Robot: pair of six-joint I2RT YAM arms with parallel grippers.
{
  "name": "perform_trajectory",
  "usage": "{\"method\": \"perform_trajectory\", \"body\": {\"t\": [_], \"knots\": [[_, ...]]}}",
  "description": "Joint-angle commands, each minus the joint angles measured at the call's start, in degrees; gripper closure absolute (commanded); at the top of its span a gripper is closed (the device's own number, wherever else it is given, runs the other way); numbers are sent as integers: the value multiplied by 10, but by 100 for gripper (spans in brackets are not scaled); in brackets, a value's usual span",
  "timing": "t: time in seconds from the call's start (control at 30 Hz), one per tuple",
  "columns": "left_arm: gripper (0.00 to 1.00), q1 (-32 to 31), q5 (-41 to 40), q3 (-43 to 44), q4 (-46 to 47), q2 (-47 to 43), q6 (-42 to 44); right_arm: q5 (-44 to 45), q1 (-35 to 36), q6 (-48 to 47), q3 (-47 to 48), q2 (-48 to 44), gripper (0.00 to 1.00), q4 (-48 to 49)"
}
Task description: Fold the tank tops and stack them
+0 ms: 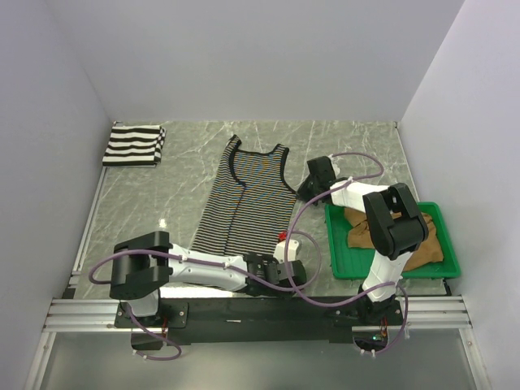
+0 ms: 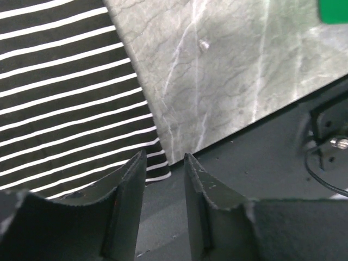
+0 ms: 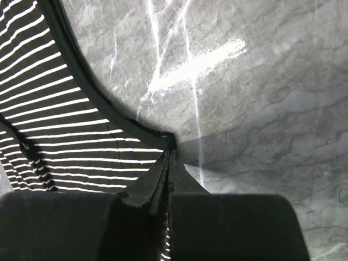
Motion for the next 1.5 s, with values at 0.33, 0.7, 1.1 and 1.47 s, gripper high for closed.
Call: {"method": "perform_trajectory", "body": {"t": [0.33, 0.7, 1.1, 1.47], "knots": [[78, -21, -49, 56, -44, 41, -4, 0, -18, -15, 13, -29, 100, 1], [99, -20, -44, 23, 32, -60, 17, 31, -18, -45, 43, -42, 100, -42], [100, -6, -88, -131, 69, -193, -98, 39, 12, -58, 104, -31, 100, -84], [99, -5, -123, -245, 8, -315, -210, 61, 88, -43, 224, 65, 100, -115]]}}
